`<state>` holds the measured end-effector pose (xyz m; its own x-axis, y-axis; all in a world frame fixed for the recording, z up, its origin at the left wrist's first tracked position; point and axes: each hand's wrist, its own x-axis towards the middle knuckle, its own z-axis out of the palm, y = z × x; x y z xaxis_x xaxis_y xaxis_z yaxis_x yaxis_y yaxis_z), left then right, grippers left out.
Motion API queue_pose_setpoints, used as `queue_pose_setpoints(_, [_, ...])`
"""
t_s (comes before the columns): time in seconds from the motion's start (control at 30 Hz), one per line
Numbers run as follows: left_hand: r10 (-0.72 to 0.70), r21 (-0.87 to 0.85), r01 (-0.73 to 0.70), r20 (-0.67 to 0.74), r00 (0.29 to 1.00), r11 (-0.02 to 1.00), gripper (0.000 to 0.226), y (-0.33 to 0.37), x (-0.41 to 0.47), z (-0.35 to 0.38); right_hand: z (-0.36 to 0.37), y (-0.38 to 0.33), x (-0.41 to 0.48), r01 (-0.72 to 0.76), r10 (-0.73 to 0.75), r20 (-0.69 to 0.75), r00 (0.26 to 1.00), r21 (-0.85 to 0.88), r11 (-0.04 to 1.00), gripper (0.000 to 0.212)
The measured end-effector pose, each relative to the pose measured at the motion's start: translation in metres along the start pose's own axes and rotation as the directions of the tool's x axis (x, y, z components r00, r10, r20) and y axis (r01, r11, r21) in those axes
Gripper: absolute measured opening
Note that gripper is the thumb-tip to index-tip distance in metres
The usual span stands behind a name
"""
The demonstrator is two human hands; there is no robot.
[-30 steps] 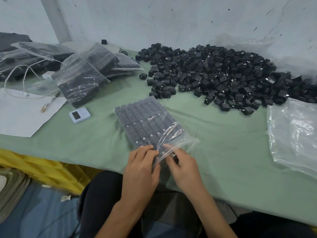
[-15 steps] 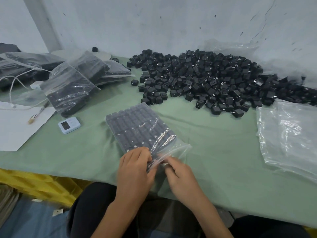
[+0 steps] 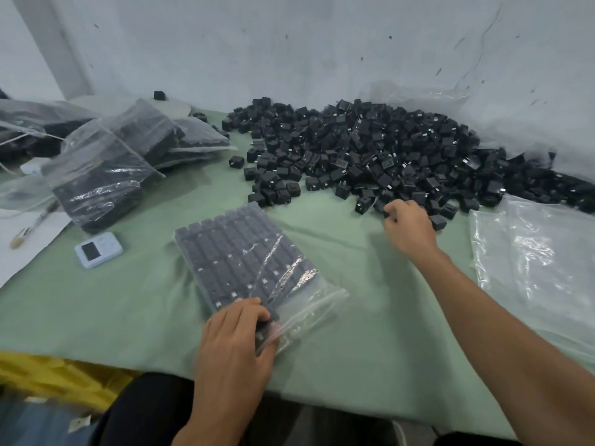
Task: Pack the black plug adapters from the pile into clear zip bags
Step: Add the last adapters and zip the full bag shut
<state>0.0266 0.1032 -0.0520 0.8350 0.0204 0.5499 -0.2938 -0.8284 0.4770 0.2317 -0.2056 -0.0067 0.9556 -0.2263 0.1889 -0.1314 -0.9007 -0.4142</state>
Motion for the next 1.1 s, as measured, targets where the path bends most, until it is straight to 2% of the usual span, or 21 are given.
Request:
queue_pose_setpoints(0.1, [-0.001, -0.004, 0.001, -0.001, 1.000, 1.000, 0.024, -0.001, 0.000, 0.001, 0.017, 0.011, 0.022, -0.044, 0.058, 0.104, 0.993, -0.139, 0.989, 0.047])
queue_pose_setpoints(0.23, [-0.005, -0.006, 0.005, 0.029, 1.000, 1.000, 0.021, -0.001, 0.001, 0.000, 0.019, 0.016, 0.031, -0.085, 0.095, 0.057, 0.994, -0.160, 0.983, 0.044])
queue_pose_setpoints(0.37, [-0.007, -0.019, 0.008, 0.057, 0.998, 1.000, 0.022, 0.001, 0.001, -0.003, 0.006, 0.021, 0.012, -0.097, 0.098, 0.025, 0.995, -0.032, 0.995, 0.037])
queue_pose_setpoints(0.4, [-0.007, -0.017, 0.008, 0.063, 0.998, 1.000, 0.023, 0.001, 0.001, -0.004, 0.000, 0.022, 0.002, -0.108, 0.107, 0.014, 0.994, 0.042, 0.993, 0.034])
queue_pose_setpoints(0.47, [-0.015, -0.017, 0.016, 0.090, 0.996, 1.000, 0.031, 0.000, 0.000, -0.004, -0.011, 0.022, -0.022, -0.158, 0.162, 0.011, 0.987, 0.297, 0.942, 0.026])
queue_pose_setpoints(0.5, [-0.024, -0.017, 0.026, 0.108, 0.994, 1.000, 0.036, 0.001, 0.000, -0.004, -0.016, 0.022, -0.035, -0.196, 0.200, 0.041, 0.979, 0.467, 0.862, 0.022])
queue_pose_setpoints(0.53, [-0.032, -0.016, 0.034, 0.122, 0.992, 0.999, 0.041, 0.001, 0.000, -0.004, -0.021, 0.022, -0.049, -0.236, 0.225, 0.101, 0.969, 0.647, 0.725, 0.015])
queue_pose_setpoints(0.57, [-0.039, -0.015, 0.041, 0.130, 0.991, 0.999, 0.043, 0.001, 0.000, -0.004, -0.026, 0.023, -0.063, -0.269, 0.218, 0.177, 0.960, 0.801, 0.535, 0.010])
queue_pose_setpoints(0.63, [-0.046, -0.014, 0.048, 0.131, 0.990, 0.999, 0.045, 0.002, -0.001, -0.004, -0.035, 0.021, -0.091, -0.329, 0.128, 0.313, 0.941, 0.935, 0.134, 0.017])
queue_pose_setpoints(0.67, [-0.047, -0.012, 0.049, 0.127, 0.991, 0.999, 0.045, 0.002, 0.000, -0.003, -0.038, 0.020, -0.105, -0.356, 0.092, 0.354, 0.931, 0.935, 0.005, 0.023])
queue_pose_setpoints(0.7, [-0.046, -0.011, 0.048, 0.121, 0.992, 0.999, 0.044, 0.001, -0.001, -0.003, -0.041, 0.018, -0.118, -0.375, 0.068, 0.380, 0.923, 0.924, -0.071, 0.028])
queue_pose_setpoints(0.77, [-0.040, -0.010, 0.041, 0.114, 0.993, 0.999, 0.044, 0.001, 0.000, -0.004, -0.046, 0.011, -0.143, -0.387, 0.048, 0.397, 0.916, 0.910, -0.148, 0.036])
queue_pose_setpoints(0.87, [-0.041, -0.009, 0.042, 0.102, 0.994, 0.999, 0.043, 0.003, -0.001, -0.003, -0.048, -0.005, -0.184, -0.394, 0.035, 0.401, 0.915, 0.910, -0.125, 0.035])
queue_pose_setpoints(0.97, [-0.039, -0.007, 0.040, 0.092, 0.995, 0.999, 0.042, 0.003, -0.001, -0.002, -0.036, -0.022, -0.225, -0.419, 0.034, 0.418, 0.908, 0.907, 0.036, 0.031])
queue_pose_setpoints(1.1, [-0.036, -0.006, 0.037, 0.078, 0.996, 0.999, 0.041, 0.001, 0.000, -0.002, -0.016, -0.049, -0.253, -0.442, 0.003, 0.450, 0.893, 0.878, 0.185, 0.024])
